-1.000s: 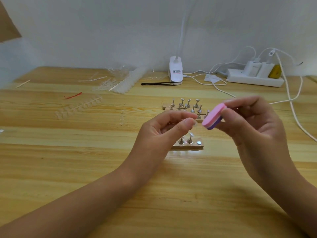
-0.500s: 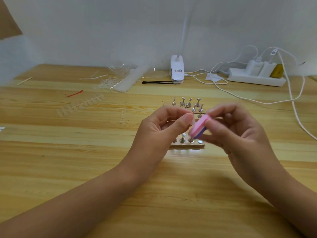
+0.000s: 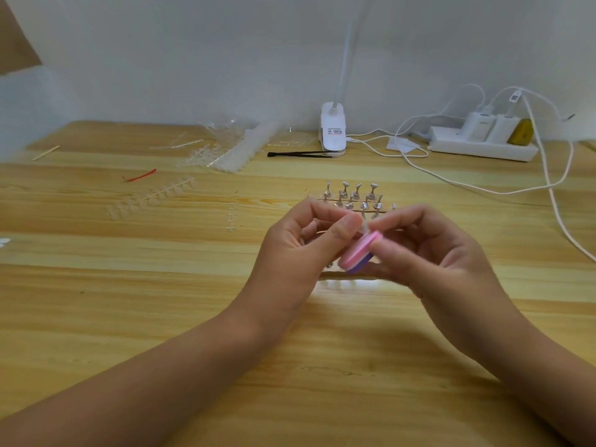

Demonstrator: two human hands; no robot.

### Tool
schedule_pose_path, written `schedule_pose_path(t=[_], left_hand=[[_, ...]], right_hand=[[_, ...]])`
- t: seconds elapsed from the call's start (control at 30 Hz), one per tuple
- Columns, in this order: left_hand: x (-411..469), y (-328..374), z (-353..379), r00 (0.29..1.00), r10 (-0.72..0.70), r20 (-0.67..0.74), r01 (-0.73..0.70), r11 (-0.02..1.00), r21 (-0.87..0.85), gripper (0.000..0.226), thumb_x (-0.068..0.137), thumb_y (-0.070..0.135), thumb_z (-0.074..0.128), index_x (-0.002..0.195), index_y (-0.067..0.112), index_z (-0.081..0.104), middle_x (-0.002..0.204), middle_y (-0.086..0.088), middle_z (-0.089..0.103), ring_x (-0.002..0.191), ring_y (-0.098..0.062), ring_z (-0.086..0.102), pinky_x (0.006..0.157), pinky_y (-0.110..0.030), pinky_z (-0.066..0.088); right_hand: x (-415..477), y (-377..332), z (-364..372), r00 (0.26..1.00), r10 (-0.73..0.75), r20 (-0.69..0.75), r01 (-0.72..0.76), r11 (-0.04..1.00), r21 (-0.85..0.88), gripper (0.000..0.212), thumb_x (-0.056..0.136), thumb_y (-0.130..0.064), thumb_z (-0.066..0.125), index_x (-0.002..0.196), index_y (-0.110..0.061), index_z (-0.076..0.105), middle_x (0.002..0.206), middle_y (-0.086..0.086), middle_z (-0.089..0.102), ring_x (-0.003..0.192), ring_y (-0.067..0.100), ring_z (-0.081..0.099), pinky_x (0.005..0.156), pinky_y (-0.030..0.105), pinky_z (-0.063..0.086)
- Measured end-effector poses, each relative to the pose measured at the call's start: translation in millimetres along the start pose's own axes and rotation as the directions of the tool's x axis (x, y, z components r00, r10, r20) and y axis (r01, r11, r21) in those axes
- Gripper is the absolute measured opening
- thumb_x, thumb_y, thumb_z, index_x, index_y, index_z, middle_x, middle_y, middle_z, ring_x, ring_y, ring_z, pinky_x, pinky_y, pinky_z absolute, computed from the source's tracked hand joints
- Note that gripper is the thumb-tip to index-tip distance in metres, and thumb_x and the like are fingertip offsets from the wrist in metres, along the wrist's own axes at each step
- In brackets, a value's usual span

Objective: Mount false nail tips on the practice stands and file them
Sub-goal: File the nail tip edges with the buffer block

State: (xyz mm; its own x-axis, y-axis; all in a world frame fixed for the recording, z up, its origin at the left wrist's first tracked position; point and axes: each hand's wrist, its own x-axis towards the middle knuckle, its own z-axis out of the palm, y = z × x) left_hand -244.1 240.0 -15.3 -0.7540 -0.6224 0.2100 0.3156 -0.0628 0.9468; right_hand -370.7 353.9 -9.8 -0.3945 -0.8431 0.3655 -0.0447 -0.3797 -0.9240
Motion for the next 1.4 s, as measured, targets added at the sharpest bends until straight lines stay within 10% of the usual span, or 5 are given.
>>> schedule_pose_path(t=[0.43,0.57,0.7,1.27,1.4], left_hand=[[0.4,1.9,0.5,1.0,-0.009,0.001,0.009,0.999,-0.047,0.015,0.081,0.026,0.067,0.089,0.013,0.065,0.088,-0.003,0.075,0.089,-0.016,0.071,0.088,-0.026,0.056],[-0.2,1.7,1.0,1.0,-0.017,0.023,0.018,1.0,-0.021,0.014,0.084,0.025,0.065,0.091,0.013,0.065,0.09,-0.008,0.075,0.086,-0.02,0.072,0.083,-0.031,0.059],[1.3,2.9,-0.9,1.0,-0.004,0.007,0.004,0.999,-0.037,0.013,0.081,0.027,0.067,0.087,0.015,0.065,0.088,-0.002,0.074,0.092,-0.017,0.071,0.09,-0.028,0.056],[2.8,-2.2,-2.6,0.999,-0.032,-0.014,0.032,0.999,-0.025,0.013,0.074,0.031,0.071,0.082,0.021,0.069,0.083,-0.001,0.074,0.085,-0.014,0.071,0.083,-0.024,0.057],[2.3,-1.4,-0.7,1.0,-0.028,0.004,0.028,1.0,0.002,0.018,0.078,0.029,0.071,0.091,0.018,0.065,0.08,0.0,0.075,0.075,-0.012,0.072,0.071,-0.022,0.057]], right_hand=[[4.2,-0.8,-12.3,0.985,-0.023,-0.169,0.023,1.0,0.002,0.023,0.075,-0.029,0.075,0.093,-0.017,0.067,0.087,0.001,0.072,0.089,0.022,0.071,0.08,0.032,0.058],[0.9,1.0,-2.9,1.0,-0.011,0.005,0.011,0.999,-0.035,0.02,0.077,-0.031,0.078,0.091,-0.021,0.068,0.087,0.002,0.073,0.084,0.022,0.072,0.077,0.032,0.058],[5.5,-3.6,-14.3,0.978,-0.046,-0.201,0.052,0.998,0.023,0.019,0.079,-0.025,0.075,0.092,-0.017,0.064,0.084,-0.003,0.071,0.088,0.02,0.071,0.08,0.029,0.057],[5.4,-9.4,-9.8,0.981,-0.035,-0.193,0.041,0.999,0.027,0.021,0.073,-0.025,0.079,0.087,-0.017,0.065,0.079,-0.003,0.069,0.084,0.019,0.071,0.078,0.029,0.057],[0.1,-3.6,-0.6,0.999,0.037,0.01,-0.036,0.998,-0.049,0.017,0.075,-0.02,0.075,0.088,-0.014,0.066,0.084,0.008,0.073,0.081,0.024,0.073,0.073,0.028,0.058]])
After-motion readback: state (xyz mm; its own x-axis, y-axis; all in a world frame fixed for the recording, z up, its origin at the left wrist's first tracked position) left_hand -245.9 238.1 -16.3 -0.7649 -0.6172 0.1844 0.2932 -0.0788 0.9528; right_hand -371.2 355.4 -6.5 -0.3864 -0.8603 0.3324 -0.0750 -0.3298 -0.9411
